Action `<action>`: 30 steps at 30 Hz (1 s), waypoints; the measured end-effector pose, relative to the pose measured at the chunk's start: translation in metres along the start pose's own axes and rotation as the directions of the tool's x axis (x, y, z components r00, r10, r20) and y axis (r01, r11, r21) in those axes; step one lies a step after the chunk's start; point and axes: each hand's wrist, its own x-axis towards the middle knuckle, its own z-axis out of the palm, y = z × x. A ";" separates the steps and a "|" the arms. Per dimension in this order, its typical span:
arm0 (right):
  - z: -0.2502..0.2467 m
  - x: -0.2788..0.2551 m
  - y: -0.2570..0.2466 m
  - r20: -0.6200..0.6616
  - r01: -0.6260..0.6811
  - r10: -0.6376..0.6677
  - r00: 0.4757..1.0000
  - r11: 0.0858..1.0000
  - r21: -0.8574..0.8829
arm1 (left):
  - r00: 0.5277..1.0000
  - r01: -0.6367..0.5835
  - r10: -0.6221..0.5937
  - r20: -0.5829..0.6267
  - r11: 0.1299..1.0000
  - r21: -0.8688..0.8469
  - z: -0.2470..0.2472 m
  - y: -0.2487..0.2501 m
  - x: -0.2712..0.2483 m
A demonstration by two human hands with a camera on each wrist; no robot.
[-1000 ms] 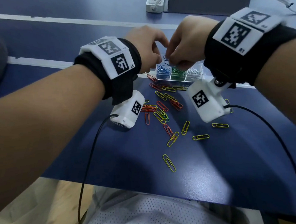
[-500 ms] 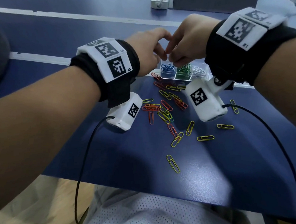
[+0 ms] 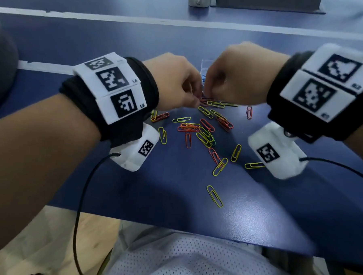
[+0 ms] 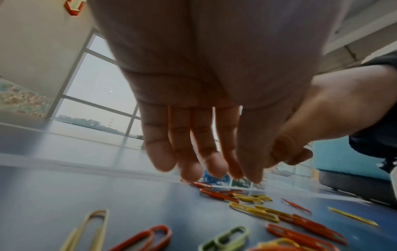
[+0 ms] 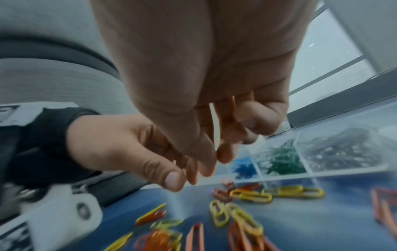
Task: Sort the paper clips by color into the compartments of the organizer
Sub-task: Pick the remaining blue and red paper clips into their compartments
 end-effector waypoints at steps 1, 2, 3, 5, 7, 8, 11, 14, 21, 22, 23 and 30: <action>0.004 -0.007 -0.001 0.050 0.034 -0.033 0.998 0.999 -0.022 | 1.000 -0.013 0.012 0.019 1.000 0.013 0.001 0.001 -0.003; 0.007 -0.014 -0.002 0.111 0.057 -0.052 0.992 0.998 -0.040 | 0.999 -0.027 0.026 0.037 0.999 0.023 0.002 0.002 -0.005; 0.011 -0.021 -0.003 0.171 0.076 -0.065 0.983 0.996 -0.055 | 0.998 -0.039 0.038 0.051 0.999 0.031 0.001 0.001 -0.007; 0.016 -0.030 -0.004 0.253 0.092 -0.071 0.965 0.993 -0.070 | 0.997 -0.044 0.041 0.063 0.998 0.047 0.000 -0.001 -0.009; 0.019 -0.035 -0.004 0.284 0.085 -0.062 0.957 0.994 -0.071 | 0.998 -0.012 0.009 0.059 0.998 0.061 -0.002 -0.006 -0.009; 0.020 -0.036 -0.004 0.280 0.084 -0.062 0.958 0.994 -0.070 | 0.998 0.009 -0.014 0.061 0.997 0.075 -0.003 -0.009 -0.009; 0.019 -0.035 0.000 0.236 0.087 -0.067 0.969 0.993 -0.075 | 0.997 0.029 -0.037 0.069 0.993 0.113 -0.004 -0.013 -0.007; 0.019 -0.034 -0.001 0.227 0.073 -0.057 0.972 0.995 -0.062 | 0.996 0.020 -0.030 0.088 0.993 0.116 -0.008 -0.013 -0.006; 0.019 -0.029 -0.002 0.231 0.097 -0.078 0.970 0.993 -0.072 | 0.993 0.018 -0.033 0.111 0.991 0.132 -0.008 -0.012 -0.010; 0.019 -0.028 -0.001 0.237 0.098 -0.077 0.968 0.992 -0.075 | 0.993 0.019 -0.034 0.109 0.990 0.141 -0.007 -0.011 -0.011; 0.019 -0.028 0.000 0.243 0.099 -0.079 0.967 0.992 -0.073 | 0.994 0.019 -0.035 0.108 0.988 0.153 -0.006 -0.010 -0.011; 0.021 -0.026 -0.008 0.228 0.138 -0.115 0.967 0.987 -0.088 | 0.989 -0.041 -0.010 0.150 0.943 0.331 -0.003 0.001 -0.010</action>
